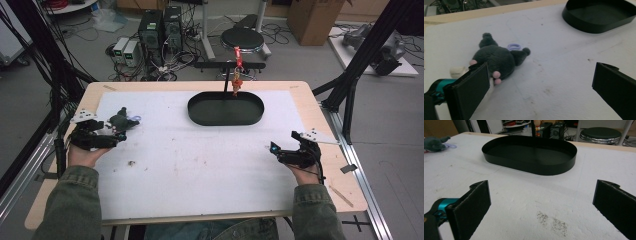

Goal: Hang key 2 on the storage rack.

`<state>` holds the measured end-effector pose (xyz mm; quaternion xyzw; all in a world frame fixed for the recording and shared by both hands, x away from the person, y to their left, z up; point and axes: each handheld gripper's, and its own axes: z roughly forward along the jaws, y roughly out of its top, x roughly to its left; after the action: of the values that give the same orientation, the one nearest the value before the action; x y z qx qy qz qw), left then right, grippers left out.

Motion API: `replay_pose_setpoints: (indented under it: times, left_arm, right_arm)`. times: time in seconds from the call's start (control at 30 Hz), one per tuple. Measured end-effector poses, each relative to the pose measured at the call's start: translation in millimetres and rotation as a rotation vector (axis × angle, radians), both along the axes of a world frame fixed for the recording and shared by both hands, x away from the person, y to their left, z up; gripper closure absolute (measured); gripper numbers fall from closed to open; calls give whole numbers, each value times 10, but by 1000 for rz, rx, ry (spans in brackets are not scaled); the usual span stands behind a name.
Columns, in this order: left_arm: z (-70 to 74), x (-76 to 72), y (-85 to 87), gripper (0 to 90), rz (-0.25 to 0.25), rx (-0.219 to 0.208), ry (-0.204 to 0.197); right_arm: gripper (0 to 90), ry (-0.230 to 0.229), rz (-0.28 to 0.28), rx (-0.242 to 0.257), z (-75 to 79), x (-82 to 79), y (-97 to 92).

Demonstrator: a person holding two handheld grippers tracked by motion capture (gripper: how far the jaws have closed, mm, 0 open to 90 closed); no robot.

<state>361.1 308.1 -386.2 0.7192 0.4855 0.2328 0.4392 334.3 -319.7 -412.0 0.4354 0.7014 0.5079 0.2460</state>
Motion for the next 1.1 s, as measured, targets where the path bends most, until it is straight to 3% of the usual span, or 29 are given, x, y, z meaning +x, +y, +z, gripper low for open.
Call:
replay_pose_setpoints:
  times: [0.13, 0.4, 0.5, 0.67, 0.8, 0.9, 1.1]
  left_arm:
    - [81, 64, 122, 17, 33, -56, -37]
    - [171, 321, 271, 17, 15, -1, 37]
    - [122, 399, 303, 17, 22, -15, 37]
    - [1, 569, 370, 17, 43, 44, 107]
    - [14, 684, 408, 17, 57, 71, 114]
    - [45, 764, 456, 17, 17, 79, 171]
    - [69, 905, 462, 17, -69, 175, 300]
  right_arm:
    - [4, 7, -15, -21, -13, 6, 11]
    - [4, -8, -13, -7, 0, -9, 11]
    - [4, -9, -14, -14, -2, -6, 15]
    - [4, -2, -7, -19, -6, -15, 33]
    - [4, -1, -9, -27, -13, -4, 38]
    - [4, 3, -18, -53, -21, 1, 43]
    - [4, 6, -7, -70, -37, 17, 60]
